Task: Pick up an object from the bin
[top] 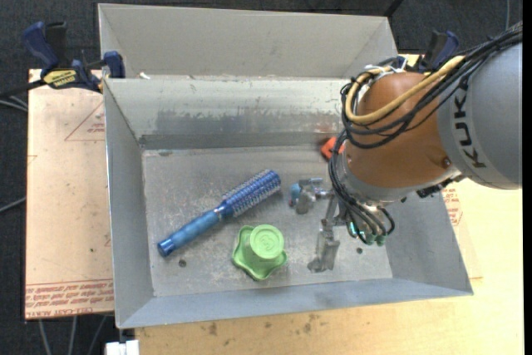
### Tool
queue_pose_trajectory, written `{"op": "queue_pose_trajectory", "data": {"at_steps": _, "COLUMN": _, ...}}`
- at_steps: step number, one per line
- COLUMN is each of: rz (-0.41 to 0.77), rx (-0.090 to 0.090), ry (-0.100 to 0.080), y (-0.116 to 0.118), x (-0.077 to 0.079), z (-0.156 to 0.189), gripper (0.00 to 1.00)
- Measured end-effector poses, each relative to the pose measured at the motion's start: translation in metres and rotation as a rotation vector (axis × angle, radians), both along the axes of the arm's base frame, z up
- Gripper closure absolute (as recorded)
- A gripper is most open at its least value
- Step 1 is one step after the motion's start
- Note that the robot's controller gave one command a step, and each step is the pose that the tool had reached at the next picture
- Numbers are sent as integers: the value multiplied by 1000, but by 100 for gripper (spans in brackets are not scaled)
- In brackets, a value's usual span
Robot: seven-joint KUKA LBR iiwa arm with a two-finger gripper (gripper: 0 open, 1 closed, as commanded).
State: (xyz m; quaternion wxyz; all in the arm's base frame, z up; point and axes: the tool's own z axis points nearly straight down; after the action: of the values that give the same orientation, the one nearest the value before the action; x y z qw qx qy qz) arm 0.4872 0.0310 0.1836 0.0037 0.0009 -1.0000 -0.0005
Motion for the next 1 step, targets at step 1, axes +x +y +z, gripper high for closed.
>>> {"op": "queue_pose_trajectory", "data": {"at_steps": 1, "rz": 45, "rx": 0, "ry": -2, "y": 19, "x": 3, "z": -53, "gripper": 0}}
